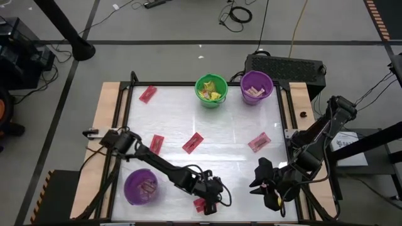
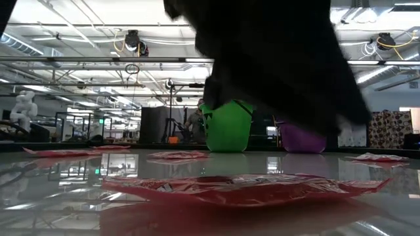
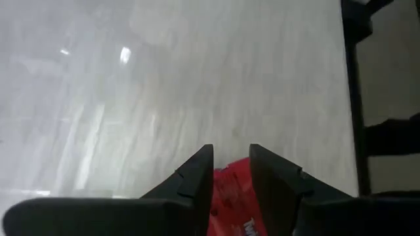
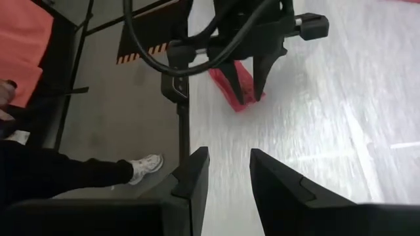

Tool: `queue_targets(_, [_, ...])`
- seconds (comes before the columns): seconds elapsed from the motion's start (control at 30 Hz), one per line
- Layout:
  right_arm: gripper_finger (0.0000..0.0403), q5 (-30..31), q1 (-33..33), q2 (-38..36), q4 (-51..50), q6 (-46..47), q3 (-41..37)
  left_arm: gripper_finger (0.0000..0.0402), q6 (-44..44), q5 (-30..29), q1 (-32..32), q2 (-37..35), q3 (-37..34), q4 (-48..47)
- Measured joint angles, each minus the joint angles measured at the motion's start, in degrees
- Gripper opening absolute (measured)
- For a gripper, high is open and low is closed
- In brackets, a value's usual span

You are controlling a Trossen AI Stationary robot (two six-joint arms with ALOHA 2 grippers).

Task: Sort candy by brand, put in halloween buckets
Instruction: Put the red candy into the bottom violet bucket

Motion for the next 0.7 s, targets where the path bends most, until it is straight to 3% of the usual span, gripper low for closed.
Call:
queue_targets(0.3, [0.0105,0.2,0.0,0.0,0.0,0.8,0.0,0.0112,7.2,0.0,-0.1,0.4,0.1,-1.3])
queue_targets(0.7, [0.0105,1.2,0.0,0.0,0.0,0.8,0.0,0.0152,7.5,-1.5,-0.4,0.7,0.1,-6.9])
